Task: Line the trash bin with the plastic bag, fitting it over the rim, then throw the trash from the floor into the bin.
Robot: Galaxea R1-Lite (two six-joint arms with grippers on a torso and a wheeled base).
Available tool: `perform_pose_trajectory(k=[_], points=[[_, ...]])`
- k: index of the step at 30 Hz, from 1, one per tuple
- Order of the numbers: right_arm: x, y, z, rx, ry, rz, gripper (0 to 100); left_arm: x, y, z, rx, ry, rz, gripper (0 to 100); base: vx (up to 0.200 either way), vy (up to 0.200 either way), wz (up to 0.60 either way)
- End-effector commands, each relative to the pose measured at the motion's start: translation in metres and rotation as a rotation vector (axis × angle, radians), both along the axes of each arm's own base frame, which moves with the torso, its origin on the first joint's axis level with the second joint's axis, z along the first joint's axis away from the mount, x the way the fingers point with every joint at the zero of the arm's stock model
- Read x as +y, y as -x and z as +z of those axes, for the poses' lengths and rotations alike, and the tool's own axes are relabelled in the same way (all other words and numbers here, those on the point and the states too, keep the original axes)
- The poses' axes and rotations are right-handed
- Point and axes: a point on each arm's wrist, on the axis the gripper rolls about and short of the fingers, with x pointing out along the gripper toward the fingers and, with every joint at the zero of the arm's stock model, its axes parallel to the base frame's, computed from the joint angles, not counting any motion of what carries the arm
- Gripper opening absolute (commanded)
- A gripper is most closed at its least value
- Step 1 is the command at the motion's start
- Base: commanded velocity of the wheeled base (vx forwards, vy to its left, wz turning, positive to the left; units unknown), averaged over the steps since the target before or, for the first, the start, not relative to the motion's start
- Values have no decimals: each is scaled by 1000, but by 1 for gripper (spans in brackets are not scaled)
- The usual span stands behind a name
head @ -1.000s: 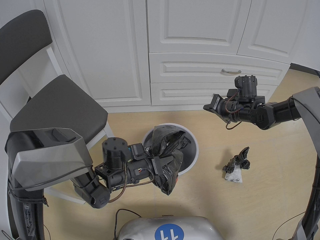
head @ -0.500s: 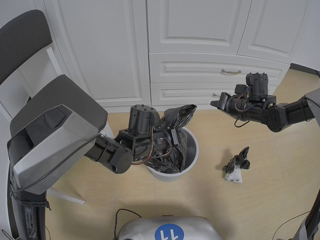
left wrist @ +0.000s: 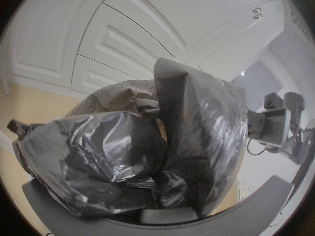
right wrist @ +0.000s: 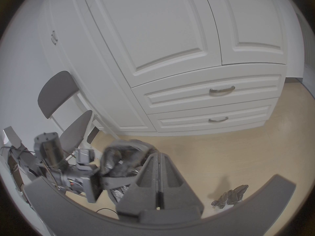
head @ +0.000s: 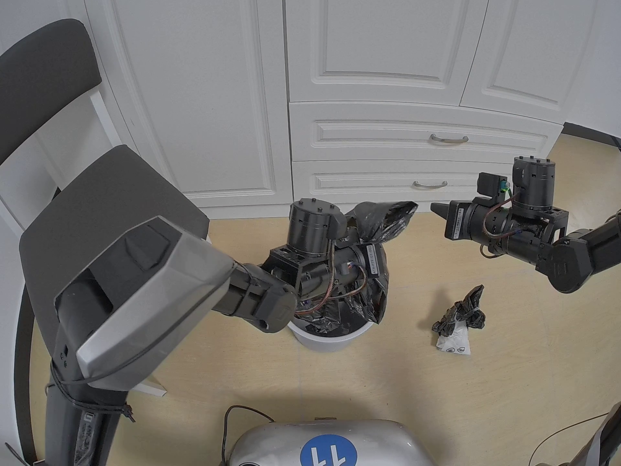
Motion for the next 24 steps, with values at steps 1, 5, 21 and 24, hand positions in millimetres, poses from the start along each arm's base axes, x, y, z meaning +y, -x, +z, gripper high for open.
perform_pose_trajectory(k=[1,5,21,24], points=[[-5,11,12,-33,-6,-4,0,-18,-5,-26,9,-7,-14,0,0,0,0],[-5,10,11,-30,-5,-5,0,-21,-9,-30,1,-9,16,0,0,0,0],[-2,5,-1,-4,27,3,0,22,-8,-40,30,-43,78,0,0,0,0],[-2,4,-2,-2,29,3,0,23,-6,-40,20,-36,79,0,0,0,0]])
